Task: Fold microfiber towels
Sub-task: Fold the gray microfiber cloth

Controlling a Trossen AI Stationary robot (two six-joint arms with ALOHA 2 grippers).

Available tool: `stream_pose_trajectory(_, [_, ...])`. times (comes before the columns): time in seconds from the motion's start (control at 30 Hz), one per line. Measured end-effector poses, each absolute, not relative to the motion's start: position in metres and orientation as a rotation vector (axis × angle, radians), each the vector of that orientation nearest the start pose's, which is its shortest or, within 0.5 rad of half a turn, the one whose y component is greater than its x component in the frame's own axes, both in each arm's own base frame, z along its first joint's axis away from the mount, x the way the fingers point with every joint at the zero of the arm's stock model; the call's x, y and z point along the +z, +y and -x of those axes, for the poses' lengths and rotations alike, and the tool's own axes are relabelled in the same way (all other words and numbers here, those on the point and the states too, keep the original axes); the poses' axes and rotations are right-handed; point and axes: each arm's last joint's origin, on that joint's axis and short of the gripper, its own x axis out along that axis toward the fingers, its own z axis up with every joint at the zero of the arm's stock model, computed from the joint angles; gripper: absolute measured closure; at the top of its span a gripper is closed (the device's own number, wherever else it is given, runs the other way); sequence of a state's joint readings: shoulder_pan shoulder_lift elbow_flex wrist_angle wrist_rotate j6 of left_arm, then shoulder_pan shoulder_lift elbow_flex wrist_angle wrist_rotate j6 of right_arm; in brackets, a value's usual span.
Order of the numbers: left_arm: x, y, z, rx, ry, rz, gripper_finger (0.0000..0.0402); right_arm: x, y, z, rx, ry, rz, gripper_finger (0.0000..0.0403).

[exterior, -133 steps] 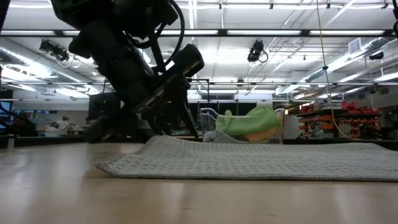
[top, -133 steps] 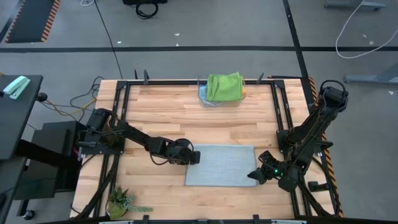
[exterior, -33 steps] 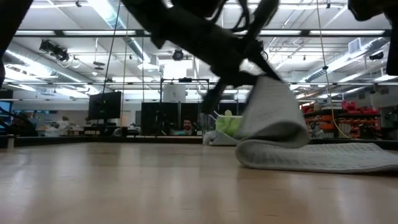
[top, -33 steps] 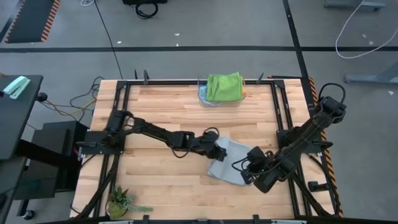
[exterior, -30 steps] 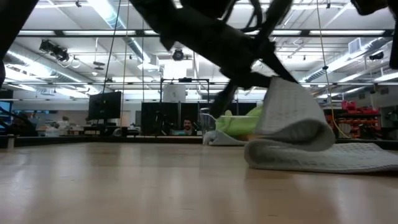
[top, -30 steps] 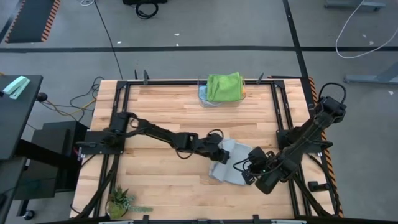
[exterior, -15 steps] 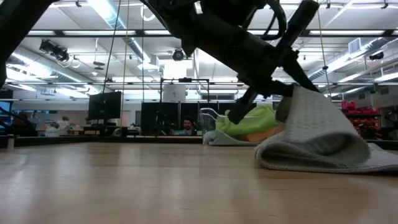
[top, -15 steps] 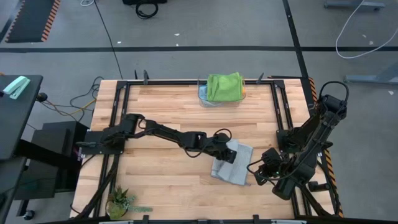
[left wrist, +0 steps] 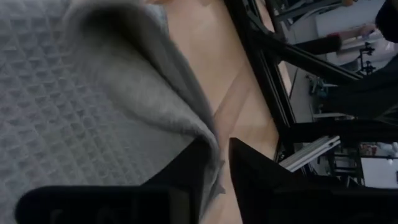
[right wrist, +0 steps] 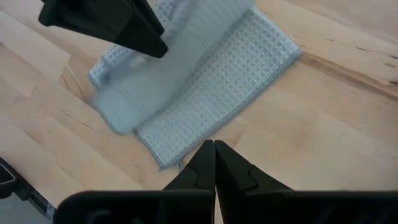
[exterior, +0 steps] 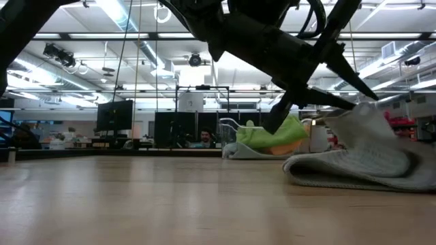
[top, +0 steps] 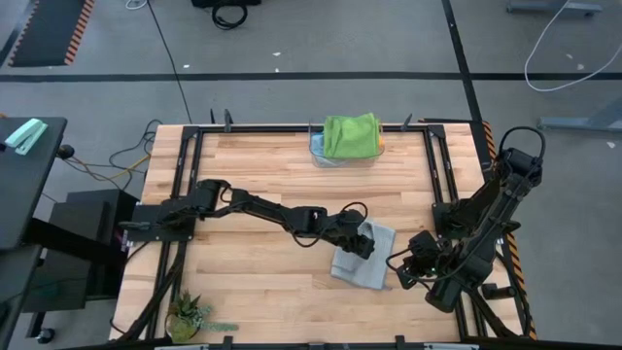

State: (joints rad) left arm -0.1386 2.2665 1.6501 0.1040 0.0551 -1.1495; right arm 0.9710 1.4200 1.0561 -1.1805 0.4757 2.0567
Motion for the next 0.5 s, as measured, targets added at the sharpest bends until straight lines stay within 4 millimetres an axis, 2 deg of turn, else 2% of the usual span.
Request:
stream_pose_trajectory(0.37, [0.1663,-0.0708,-0.5032,0.125,0.558,1.097,0.0231,0.2399,0.1850,-0.1426,-0.784,0.914,-0.786,0.0396])
stream_pose_trajectory(0.5, [0.1663,-0.0703,-0.5033,0.122,0.557,1.082,0.0211,0.2400,0.1850,-0.1426,-0.783,0.911,-0.786,0.0396])
